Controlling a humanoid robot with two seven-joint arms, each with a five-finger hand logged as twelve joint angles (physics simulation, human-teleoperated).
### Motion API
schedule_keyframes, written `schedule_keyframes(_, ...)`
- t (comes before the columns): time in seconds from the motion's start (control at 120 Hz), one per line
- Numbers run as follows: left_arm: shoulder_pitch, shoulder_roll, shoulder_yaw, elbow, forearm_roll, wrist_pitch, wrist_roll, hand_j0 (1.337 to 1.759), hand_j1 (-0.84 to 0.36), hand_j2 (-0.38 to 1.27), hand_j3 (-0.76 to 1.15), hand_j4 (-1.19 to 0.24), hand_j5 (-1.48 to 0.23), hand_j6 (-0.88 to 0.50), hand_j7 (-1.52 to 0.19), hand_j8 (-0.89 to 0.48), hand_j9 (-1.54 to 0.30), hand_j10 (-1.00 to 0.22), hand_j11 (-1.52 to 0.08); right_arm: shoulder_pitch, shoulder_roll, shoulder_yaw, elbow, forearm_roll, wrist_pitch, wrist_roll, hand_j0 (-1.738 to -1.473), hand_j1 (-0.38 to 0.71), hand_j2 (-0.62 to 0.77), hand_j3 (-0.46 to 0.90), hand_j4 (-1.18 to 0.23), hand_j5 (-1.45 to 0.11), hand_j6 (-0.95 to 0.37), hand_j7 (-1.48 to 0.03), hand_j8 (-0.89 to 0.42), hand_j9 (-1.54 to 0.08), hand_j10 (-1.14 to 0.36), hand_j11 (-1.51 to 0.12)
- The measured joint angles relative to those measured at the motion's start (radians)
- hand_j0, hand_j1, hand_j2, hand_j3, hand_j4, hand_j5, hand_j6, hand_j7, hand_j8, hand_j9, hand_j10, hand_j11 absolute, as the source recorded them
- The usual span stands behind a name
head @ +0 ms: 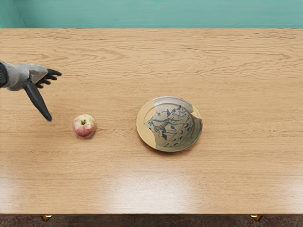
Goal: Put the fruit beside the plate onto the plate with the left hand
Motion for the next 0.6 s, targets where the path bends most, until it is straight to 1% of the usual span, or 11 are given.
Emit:
schedule_keyframes(0.067, 0.000, -0.037, 0.031, -0.003, 0.001, -0.022, -0.001, 1.658, 0.34, 0.00, 0.00, -0.01, -0.01, -0.01, -0.01, -0.01, -0.01, -0.01, -0.01, 0.000, 0.000, 0.000, 0.000, 0.000, 0.000, 0.000, -1.658, -0.35, 0.00, 0.00, 0.00, 0.00, 0.00, 0.00, 0.00, 0.00, 0.00, 0.00)
schedule_keyframes(0.117, 0.001, -0.071, 0.050, -0.003, 0.002, -0.011, -0.001, 1.658, 0.34, 0.00, 0.00, -0.01, -0.01, -0.01, -0.01, -0.01, -0.01, -0.01, -0.01, 0.000, 0.000, 0.000, 0.000, 0.000, 0.000, 0.000, -1.658, -0.35, 0.00, 0.00, 0.00, 0.00, 0.00, 0.00, 0.00, 0.00, 0.00, 0.00)
schedule_keyframes(0.175, 0.000, -0.120, 0.080, -0.004, 0.003, 0.053, -0.001, 1.658, 0.34, 0.00, 0.00, -0.01, -0.01, -0.01, -0.01, -0.01, -0.01, -0.01, -0.01, 0.000, 0.000, 0.000, 0.000, 0.000, 0.000, 0.000, -1.658, -0.35, 0.00, 0.00, 0.00, 0.00, 0.00, 0.00, 0.00, 0.00, 0.00, 0.00)
schedule_keyframes(0.317, -0.002, -0.186, 0.133, -0.013, 0.005, 0.217, -0.001, 1.658, 0.33, 0.00, 0.00, -0.02, -0.02, -0.02, -0.02, -0.02, -0.02, -0.02, -0.02, 0.000, 0.000, 0.000, 0.000, 0.000, 0.000, 0.000, -1.658, -0.35, 0.00, 0.00, 0.00, 0.00, 0.00, 0.00, 0.00, 0.00, 0.00, 0.00)
schedule_keyframes(0.35, -0.002, -0.217, 0.139, -0.017, 0.005, 0.244, -0.001, 1.658, 0.33, 0.00, 0.00, -0.02, -0.02, -0.02, -0.02, -0.02, -0.02, -0.02, -0.02, 0.000, 0.000, 0.000, 0.000, 0.000, 0.000, 0.000, -1.658, -0.35, 0.00, 0.00, 0.00, 0.00, 0.00, 0.00, 0.00, 0.00, 0.00, 0.00)
schedule_keyframes(0.442, -0.002, -0.293, 0.153, -0.026, 0.006, 0.293, -0.001, 1.658, 0.32, 0.01, 0.00, -0.03, -0.03, -0.03, -0.03, -0.03, -0.03, -0.03, -0.03, 0.000, 0.000, 0.000, 0.000, 0.000, 0.000, 0.000, -1.658, -0.35, 0.00, 0.00, 0.00, 0.00, 0.00, 0.00, 0.00, 0.00, 0.00, 0.00)
schedule_keyframes(0.6, -0.003, -0.329, 0.168, -0.077, 0.005, 0.352, 0.000, 1.658, 0.31, 0.01, 0.00, -0.03, -0.04, -0.04, -0.04, -0.03, -0.04, -0.03, -0.04, 0.000, 0.000, 0.000, 0.000, 0.000, 0.000, 0.000, -1.658, -0.35, 0.00, 0.00, 0.00, 0.00, 0.00, 0.00, 0.00, 0.00, 0.00, 0.00)
